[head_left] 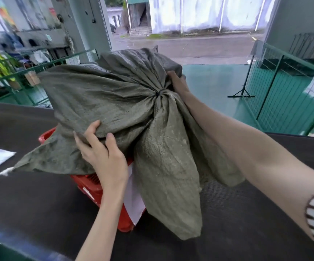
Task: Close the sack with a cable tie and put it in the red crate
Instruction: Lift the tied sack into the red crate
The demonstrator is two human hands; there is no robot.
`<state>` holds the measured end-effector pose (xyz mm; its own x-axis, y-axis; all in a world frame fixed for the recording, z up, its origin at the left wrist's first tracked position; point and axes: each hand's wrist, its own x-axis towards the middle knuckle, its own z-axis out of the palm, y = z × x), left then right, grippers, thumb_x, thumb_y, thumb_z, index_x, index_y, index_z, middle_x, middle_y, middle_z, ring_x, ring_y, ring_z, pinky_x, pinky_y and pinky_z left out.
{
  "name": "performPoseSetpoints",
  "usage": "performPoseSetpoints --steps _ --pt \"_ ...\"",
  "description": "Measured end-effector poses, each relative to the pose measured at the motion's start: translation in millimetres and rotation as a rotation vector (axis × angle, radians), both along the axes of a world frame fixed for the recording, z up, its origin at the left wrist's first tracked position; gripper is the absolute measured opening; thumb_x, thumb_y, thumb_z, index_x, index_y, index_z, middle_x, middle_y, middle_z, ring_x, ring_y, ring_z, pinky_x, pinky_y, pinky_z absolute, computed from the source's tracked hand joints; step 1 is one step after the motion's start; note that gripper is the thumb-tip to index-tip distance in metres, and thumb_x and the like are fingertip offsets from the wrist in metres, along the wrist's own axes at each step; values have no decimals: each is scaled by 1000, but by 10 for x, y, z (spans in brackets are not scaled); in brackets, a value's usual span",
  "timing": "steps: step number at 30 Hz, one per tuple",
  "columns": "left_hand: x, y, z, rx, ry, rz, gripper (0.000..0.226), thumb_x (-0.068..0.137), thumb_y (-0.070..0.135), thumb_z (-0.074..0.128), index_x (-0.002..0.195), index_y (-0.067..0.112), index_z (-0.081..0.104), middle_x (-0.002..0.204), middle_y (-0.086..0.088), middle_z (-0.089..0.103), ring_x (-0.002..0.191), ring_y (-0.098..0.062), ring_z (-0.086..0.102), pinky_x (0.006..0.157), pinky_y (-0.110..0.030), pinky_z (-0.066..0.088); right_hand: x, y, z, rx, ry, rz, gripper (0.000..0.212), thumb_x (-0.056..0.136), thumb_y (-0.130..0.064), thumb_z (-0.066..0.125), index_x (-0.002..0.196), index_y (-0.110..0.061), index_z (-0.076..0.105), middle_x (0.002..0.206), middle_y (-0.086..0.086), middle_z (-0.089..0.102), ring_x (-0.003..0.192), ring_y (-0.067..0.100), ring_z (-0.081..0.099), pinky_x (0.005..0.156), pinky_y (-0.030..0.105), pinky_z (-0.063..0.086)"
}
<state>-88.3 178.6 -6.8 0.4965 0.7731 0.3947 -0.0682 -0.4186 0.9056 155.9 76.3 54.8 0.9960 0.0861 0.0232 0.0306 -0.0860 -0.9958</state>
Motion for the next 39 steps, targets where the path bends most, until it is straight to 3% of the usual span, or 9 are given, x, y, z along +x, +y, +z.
performPoseSetpoints --steps 6,8,12,16,20,24,30,34,39 --pt "-109 -238 -60 22 225 -84 50 96 22 50 142 28 31 160 -19 -3 143 -42 12 113 -41 15 311 -59 -179 -134 -4 100 93 56 -55 55 130 -1 47 128 16 59 108 24 58 87 29 42" --pt "-134 -111 -65 24 326 -112 54 97 29 47 146 30 25 160 -20 0 142 -44 18 113 -43 18 271 4 -163 -257 4 173 85 67 -57 58 132 -2 48 129 11 57 112 25 56 85 25 39" --pt "-134 208 -129 275 826 -138 46 99 50 28 143 39 36 144 -16 44 125 -41 48 102 -48 35 181 34 -320 -509 71 355 36 94 -41 47 110 -10 57 110 5 56 89 22 56 68 27 41" --pt "-54 273 -206 444 1026 -154 38 99 44 30 118 32 61 126 -5 58 119 -32 55 97 -44 38 208 9 -441 -687 23 353 49 91 -42 52 118 -1 58 101 8 56 84 21 52 73 28 39" --pt "32 212 -268 541 907 -159 33 98 36 38 115 25 63 126 -2 62 117 -28 57 94 -42 39 113 -74 -398 -701 -65 338 40 90 -34 56 115 -3 62 83 3 57 73 15 49 60 27 36" --pt "125 86 -348 626 715 -272 44 95 32 50 136 17 49 138 -5 55 124 -28 53 100 -44 39 -62 -276 -421 -665 -181 253 37 87 -31 60 118 -10 60 107 5 61 97 19 52 81 25 34" --pt "174 -221 -598 703 548 -309 57 89 33 57 140 11 43 144 -8 47 134 -27 41 116 -47 21 -446 -721 -715 -517 -218 196 49 86 -33 63 126 -9 47 109 1 53 101 16 52 85 22 34" --pt "103 -482 -795 553 410 -308 73 86 48 37 146 7 29 153 -12 28 142 -27 24 119 -38 16 -617 -989 -1051 -333 32 286 68 81 -46 65 135 -15 38 126 0 51 113 17 52 100 33 40" --pt "45 -792 -1125 189 318 -375 89 84 50 51 151 10 7 153 0 7 145 -17 8 122 -44 16 -976 -1087 -1344 -131 151 337 66 79 -23 68 133 -21 31 125 11 58 107 22 60 97 42 49"
